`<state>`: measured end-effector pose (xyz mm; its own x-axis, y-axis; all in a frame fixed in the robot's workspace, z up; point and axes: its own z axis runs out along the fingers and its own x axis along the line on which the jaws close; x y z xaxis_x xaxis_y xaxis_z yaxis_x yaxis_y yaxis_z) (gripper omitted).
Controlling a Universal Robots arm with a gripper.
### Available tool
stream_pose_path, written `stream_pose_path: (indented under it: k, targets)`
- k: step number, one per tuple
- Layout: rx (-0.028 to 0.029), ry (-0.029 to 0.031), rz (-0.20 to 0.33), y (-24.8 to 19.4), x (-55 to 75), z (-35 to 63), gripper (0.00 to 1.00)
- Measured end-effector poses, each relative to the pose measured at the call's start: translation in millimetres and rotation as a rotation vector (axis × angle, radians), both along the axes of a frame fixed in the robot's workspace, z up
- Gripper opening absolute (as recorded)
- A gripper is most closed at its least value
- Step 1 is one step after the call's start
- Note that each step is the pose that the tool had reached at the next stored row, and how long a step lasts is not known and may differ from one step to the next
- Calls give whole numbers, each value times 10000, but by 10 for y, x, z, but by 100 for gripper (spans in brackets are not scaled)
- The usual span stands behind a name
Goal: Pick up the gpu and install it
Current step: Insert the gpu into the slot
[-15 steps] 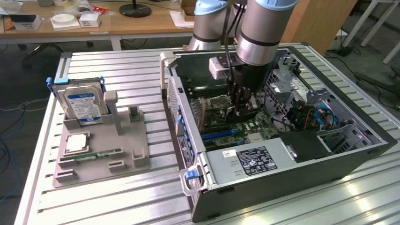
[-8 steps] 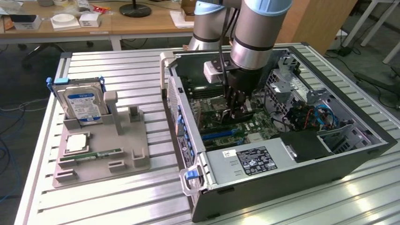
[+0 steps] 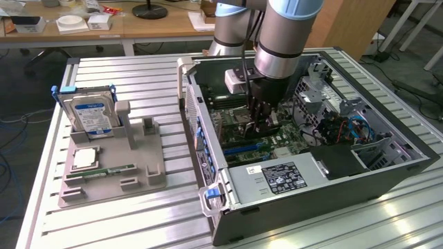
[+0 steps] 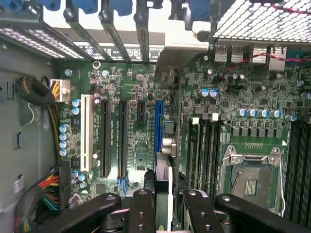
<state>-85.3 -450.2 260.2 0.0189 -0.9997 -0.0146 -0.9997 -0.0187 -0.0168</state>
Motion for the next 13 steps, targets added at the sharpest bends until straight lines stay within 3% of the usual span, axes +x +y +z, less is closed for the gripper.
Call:
stream_pose_path:
  k: [13]
  targets:
    - [-1, 1, -1, -37, -66, -16, 27]
